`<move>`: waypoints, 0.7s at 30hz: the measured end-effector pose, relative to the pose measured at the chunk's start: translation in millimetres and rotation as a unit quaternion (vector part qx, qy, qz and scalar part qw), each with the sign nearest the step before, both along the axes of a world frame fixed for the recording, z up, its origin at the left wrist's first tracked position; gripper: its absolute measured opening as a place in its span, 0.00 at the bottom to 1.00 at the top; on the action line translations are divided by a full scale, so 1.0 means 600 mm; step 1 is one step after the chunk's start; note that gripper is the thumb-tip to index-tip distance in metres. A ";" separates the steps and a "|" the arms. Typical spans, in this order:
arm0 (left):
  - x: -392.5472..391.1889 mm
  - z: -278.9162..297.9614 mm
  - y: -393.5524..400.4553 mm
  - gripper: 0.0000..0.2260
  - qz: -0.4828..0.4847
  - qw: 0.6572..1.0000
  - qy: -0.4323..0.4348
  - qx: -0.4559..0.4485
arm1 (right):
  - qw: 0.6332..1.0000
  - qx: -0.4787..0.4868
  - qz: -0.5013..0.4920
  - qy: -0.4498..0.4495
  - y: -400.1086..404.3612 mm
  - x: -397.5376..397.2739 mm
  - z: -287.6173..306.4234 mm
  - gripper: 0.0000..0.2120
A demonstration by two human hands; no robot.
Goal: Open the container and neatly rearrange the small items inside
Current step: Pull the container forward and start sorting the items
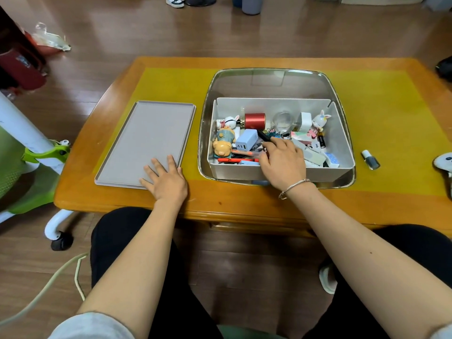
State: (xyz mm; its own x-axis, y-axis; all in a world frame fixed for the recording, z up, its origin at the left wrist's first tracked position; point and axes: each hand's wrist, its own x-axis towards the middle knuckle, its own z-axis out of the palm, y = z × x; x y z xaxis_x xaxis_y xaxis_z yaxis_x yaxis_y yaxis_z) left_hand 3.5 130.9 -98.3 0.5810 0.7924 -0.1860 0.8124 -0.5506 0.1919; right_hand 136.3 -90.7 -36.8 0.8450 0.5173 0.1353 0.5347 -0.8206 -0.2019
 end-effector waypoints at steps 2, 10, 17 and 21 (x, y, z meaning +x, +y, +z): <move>0.008 0.013 -0.003 0.25 -0.004 1.000 0.005 -0.008 | 0.999 0.032 0.009 -0.007 -0.018 0.005 0.005 0.19; 0.098 0.119 -0.046 0.18 -0.082 0.970 -0.218 0.069 | 0.996 0.070 -0.034 -0.050 -0.123 0.052 0.030 0.25; 0.170 0.134 -0.086 0.45 -0.133 0.983 -0.115 -0.061 | 0.983 0.090 -0.142 0.071 -0.182 0.106 0.034 0.34; 0.171 0.119 -0.091 0.44 -0.123 0.988 -0.089 0.002 | 0.963 0.123 -0.181 0.157 -0.183 0.112 0.033 0.36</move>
State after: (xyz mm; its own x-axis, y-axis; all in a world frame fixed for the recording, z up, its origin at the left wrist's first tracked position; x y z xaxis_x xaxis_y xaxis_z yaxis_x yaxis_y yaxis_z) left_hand 106.0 76.1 -26.6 0.7793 0.6237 -0.0605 0.6075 -0.7282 0.3172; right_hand 203.5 -200.3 -17.3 0.9832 0.1666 -0.0747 0.1042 -0.8481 -0.5195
